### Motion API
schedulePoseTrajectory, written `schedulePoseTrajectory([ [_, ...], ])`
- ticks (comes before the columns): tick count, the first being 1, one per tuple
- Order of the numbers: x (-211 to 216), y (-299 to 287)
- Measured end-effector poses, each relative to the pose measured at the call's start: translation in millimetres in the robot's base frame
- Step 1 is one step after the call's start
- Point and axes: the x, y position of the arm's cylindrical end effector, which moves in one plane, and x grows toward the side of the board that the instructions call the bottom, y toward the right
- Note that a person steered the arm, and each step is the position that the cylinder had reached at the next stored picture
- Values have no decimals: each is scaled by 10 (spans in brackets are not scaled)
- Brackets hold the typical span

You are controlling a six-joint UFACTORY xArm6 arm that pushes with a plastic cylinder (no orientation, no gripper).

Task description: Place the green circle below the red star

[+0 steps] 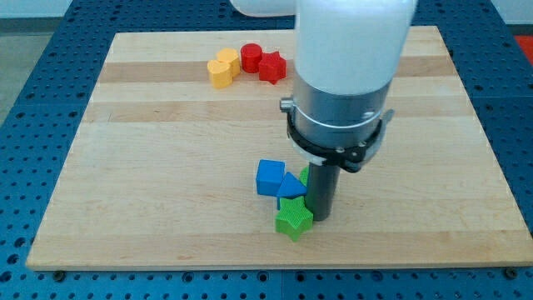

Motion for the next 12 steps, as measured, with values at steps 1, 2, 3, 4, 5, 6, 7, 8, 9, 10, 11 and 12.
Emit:
schedulePoseTrajectory([
  [1, -97, -146],
  [2, -216, -107],
  [3, -243, 282],
  [4, -357, 612],
  [5, -679, 529],
  [6, -838, 336],
  [7, -563, 547],
  [8, -248, 471],
  [9, -458, 153],
  [10, -750, -149],
  [11, -1041, -408],
  [12, -1248, -654],
])
